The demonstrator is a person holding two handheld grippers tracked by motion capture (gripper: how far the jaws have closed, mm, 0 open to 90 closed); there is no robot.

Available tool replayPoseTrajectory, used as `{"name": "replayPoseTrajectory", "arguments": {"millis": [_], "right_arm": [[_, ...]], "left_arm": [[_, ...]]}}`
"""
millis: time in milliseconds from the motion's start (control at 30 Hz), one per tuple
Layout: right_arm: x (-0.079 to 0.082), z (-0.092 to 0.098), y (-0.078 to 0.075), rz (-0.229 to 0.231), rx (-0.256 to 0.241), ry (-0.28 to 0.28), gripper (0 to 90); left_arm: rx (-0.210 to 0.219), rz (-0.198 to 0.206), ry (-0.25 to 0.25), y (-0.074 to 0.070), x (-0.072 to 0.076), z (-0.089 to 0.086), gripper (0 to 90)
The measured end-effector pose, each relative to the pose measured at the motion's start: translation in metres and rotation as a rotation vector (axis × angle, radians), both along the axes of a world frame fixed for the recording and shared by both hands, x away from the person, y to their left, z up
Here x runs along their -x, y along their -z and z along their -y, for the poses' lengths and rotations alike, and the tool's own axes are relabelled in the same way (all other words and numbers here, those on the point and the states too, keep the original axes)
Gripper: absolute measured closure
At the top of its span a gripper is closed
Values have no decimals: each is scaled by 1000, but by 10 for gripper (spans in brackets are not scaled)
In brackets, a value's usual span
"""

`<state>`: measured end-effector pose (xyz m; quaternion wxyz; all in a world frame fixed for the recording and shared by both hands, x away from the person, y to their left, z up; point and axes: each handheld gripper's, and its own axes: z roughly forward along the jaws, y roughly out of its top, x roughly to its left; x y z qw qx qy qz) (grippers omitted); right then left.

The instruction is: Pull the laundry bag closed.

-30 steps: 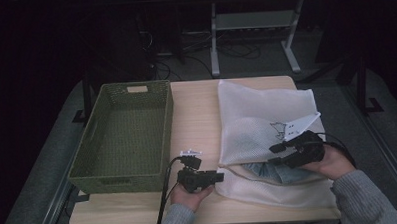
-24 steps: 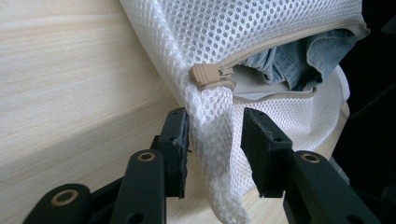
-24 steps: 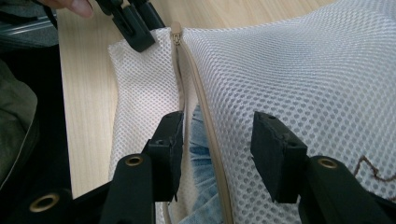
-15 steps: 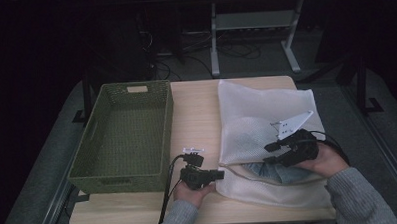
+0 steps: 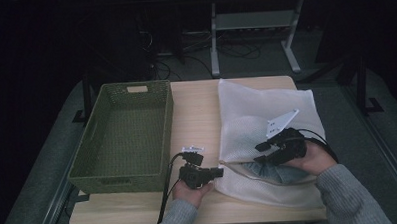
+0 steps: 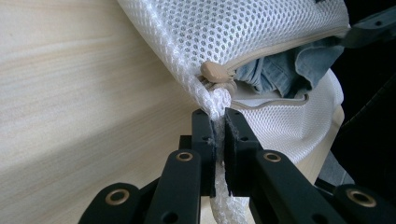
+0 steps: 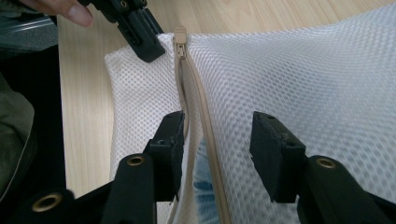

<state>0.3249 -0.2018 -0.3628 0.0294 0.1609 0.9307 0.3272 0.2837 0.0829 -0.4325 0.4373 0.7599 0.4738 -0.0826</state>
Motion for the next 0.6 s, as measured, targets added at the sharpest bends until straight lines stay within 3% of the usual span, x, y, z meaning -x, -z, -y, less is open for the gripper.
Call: {"name": "replayPoseTrajectory", "arguments": {"millis": [600], "right_arm": [[-12,-52,0,-22,13,-52,612]], "left_arm": [[5,24,19,-6,1,3,848]]}}
